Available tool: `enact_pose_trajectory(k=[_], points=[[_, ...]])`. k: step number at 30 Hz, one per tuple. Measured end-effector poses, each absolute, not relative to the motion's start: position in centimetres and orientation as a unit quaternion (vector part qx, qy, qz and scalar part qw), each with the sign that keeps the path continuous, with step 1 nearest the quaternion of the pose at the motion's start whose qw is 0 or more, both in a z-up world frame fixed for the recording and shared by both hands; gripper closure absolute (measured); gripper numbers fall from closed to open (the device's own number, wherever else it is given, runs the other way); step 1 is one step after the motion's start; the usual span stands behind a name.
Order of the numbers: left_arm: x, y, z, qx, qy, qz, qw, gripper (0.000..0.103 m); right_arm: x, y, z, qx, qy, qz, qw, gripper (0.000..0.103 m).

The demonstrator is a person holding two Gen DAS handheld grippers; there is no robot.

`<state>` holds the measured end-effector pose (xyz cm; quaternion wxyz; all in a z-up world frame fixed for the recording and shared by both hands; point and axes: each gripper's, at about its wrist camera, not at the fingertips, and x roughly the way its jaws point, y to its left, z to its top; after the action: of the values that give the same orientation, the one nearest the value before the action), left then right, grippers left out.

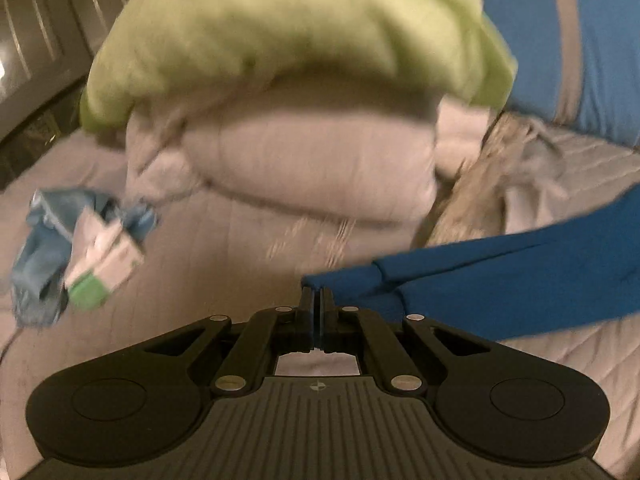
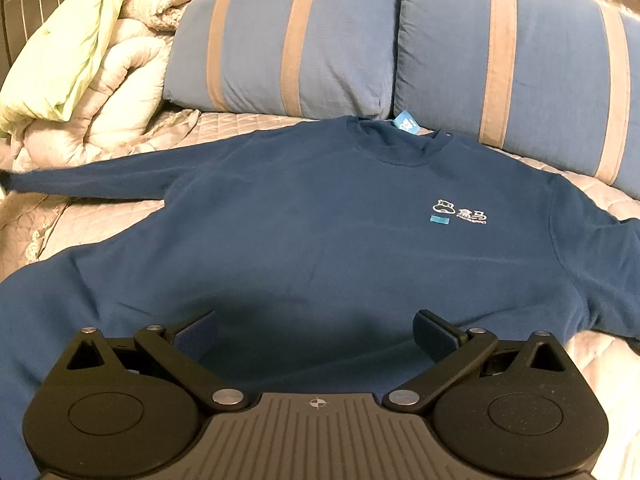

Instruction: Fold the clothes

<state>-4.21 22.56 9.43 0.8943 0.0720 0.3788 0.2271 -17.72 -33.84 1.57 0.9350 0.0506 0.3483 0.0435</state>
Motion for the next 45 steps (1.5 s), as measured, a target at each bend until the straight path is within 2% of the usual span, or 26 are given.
enact_pose_trajectory(k=[5, 10, 11, 12, 15, 18, 22, 26, 39, 45], points=[[-4.9, 23.8, 5.6, 0.044, 0.403, 0.235, 0.883, 0.098, -17.6, -33.9, 1.6, 0.050, 0.351, 0.043, 0.934, 0.000], [-4.8, 25.6, 4.4, 0.025, 0.414, 0.298, 0.860, 0.095, -17.5, -33.7, 1.6, 0.046, 0.353, 0.041, 0.933, 0.000], [-5.1, 26.0, 4.6, 0.011, 0.414, 0.303, 0.858, 0.090, -17.5, -33.6, 1.6, 0.045, 0.354, 0.041, 0.933, 0.000], [-5.3, 26.4, 4.8, -0.003, 0.413, 0.308, 0.857, 0.077, -17.5, -33.6, 1.6, 0.045, 0.354, 0.040, 0.933, 0.000], [-6.2, 26.5, 5.9, -0.038, 0.393, 0.280, 0.875, 0.051, -17.5, -33.6, 1.6, 0.044, 0.353, 0.036, 0.934, 0.000], [-7.0, 25.6, 6.9, -0.059, 0.367, 0.243, 0.896, 0.038, -17.6, -33.6, 1.6, 0.044, 0.352, 0.033, 0.934, 0.000], [-7.9, 23.9, 7.7, -0.101, 0.324, 0.182, 0.923, 0.035, -17.6, -33.5, 1.5, 0.043, 0.352, 0.028, 0.935, 0.000], [-8.5, 22.3, 7.8, -0.148, 0.296, 0.124, 0.935, 0.027, -17.7, -33.5, 1.6, 0.038, 0.349, 0.019, 0.936, 0.000], [-11.0, 23.9, 1.9, -0.370, 0.284, 0.054, 0.883, 0.027, -17.7, -32.9, 1.6, 0.015, 0.350, 0.011, 0.937, 0.000], [-13.0, 26.7, -0.7, -0.469, 0.245, 0.063, 0.846, 0.028, -17.7, -32.8, 1.6, 0.011, 0.351, 0.014, 0.936, 0.000]])
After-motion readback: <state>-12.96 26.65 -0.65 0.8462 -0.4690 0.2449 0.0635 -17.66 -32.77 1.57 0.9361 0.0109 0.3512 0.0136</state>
